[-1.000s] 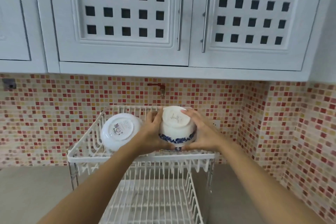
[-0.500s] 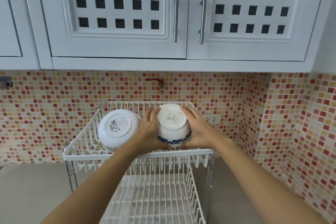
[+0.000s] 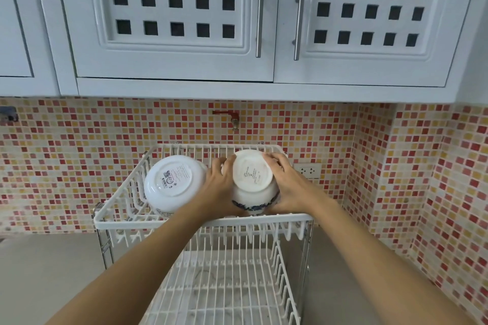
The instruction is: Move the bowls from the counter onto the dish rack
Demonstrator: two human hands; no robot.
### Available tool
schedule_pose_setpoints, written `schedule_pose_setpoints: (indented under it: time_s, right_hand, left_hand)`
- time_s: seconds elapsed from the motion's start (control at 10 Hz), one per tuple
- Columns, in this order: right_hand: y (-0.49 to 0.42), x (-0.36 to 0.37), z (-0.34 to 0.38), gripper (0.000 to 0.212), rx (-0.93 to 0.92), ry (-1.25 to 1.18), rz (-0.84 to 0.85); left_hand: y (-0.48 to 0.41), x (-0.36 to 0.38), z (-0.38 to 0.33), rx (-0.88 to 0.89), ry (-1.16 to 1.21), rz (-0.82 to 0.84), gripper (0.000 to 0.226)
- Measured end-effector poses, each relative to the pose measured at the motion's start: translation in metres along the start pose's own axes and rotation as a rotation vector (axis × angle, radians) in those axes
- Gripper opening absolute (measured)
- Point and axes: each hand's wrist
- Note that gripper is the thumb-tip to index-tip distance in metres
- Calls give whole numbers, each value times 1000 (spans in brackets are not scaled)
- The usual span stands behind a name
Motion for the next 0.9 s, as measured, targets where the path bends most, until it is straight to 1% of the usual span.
schedule_pose_setpoints:
  time_s: [0.2, 0.6, 0.7, 0.8, 0.9]
  right_hand:
    - [0, 1, -2, 124, 10, 60, -5]
    - [-2, 3, -5, 123, 19, 111, -28]
    - [0, -1, -3, 123, 30, 108, 8]
    - [2, -13, -4, 118, 74, -14, 100]
    - [2, -23, 5, 104, 108, -79, 104]
  left_hand:
    - [-4, 4, 3, -5, -49, 21, 132]
    - [-3, 1, 2, -4, -29, 63, 126]
    - [-2, -2, 2, -7, -38, 110, 127]
    - [0, -21, -1, -31, 59, 155, 118]
    - [3, -41, -9, -47, 112, 82, 94]
Point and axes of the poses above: each hand's wrist, its own y-axis away from the middle knuckle, its own x-axis out of the palm, z = x × y, and after that the axes turned 6 degrees about -x, right-handed
